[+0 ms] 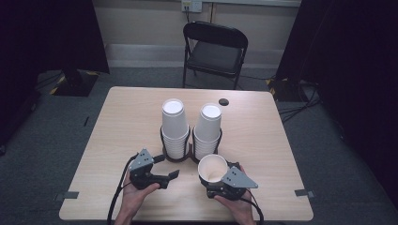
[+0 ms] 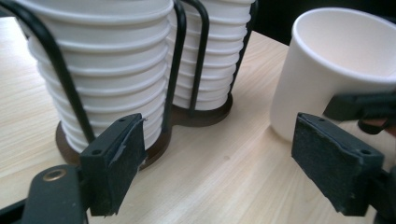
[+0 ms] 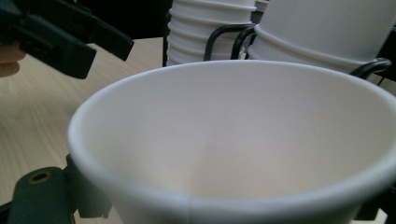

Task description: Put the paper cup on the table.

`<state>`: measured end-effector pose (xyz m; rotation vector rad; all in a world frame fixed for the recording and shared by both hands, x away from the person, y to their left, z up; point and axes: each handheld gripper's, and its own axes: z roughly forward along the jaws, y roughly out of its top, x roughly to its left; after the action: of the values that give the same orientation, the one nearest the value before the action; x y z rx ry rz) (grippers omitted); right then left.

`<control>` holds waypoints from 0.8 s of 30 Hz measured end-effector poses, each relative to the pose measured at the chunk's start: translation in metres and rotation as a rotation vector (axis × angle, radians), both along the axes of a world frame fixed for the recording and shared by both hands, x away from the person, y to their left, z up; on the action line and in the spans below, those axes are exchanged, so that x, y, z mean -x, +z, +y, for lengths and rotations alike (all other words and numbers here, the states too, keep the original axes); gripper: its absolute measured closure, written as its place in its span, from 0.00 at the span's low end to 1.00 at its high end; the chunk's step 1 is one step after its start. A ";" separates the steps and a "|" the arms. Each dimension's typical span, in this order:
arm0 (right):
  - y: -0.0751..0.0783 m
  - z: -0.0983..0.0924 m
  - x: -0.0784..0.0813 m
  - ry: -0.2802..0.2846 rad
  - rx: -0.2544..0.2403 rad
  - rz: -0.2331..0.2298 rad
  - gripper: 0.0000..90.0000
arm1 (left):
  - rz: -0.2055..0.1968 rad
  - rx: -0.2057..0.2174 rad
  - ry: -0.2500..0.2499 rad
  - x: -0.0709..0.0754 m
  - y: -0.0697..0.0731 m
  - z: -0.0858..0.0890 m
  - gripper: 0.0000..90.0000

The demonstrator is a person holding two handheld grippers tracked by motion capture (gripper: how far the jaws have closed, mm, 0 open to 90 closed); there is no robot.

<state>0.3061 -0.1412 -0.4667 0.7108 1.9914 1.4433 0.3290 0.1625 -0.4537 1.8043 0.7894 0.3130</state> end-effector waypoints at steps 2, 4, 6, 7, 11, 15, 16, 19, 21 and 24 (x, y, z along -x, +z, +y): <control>0.001 -0.004 -0.001 -0.012 -0.012 0.001 0.14 | -0.013 0.009 0.029 0.001 -0.003 0.002 0.18; 0.002 -0.007 -0.002 -0.023 -0.022 0.004 0.14 | -0.021 0.004 0.061 0.003 -0.006 0.005 0.18; 0.003 -0.011 -0.003 -0.034 -0.034 0.003 0.14 | -0.018 0.004 0.073 0.003 -0.009 0.007 0.18; 0.004 -0.013 -0.004 -0.038 -0.040 0.002 0.14 | -0.021 0.008 0.081 0.004 -0.011 0.008 0.17; 0.007 -0.019 -0.006 -0.061 -0.057 0.002 0.14 | -0.047 0.022 0.091 0.007 -0.017 0.011 0.17; 0.010 -0.025 -0.009 -0.080 -0.073 -0.007 0.14 | -0.067 -0.006 0.113 0.011 -0.023 0.012 0.17; 0.011 -0.026 -0.010 -0.085 -0.084 -0.006 0.14 | -0.065 0.001 0.113 0.012 -0.025 0.012 0.17; 0.014 -0.031 -0.012 -0.095 -0.124 0.017 0.14 | -0.082 0.003 0.135 0.015 -0.030 0.014 0.17; 0.015 -0.035 -0.014 -0.113 -0.132 0.011 0.14 | -0.092 -0.002 0.148 0.017 -0.033 0.014 0.17; 0.016 -0.040 -0.019 -0.136 -0.141 0.009 0.14 | -0.110 -0.002 0.171 0.019 -0.036 0.014 0.17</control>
<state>0.3255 -0.1812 -0.4510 0.8978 1.8231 1.5113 0.3102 0.1763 -0.4894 1.7087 0.8673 0.5206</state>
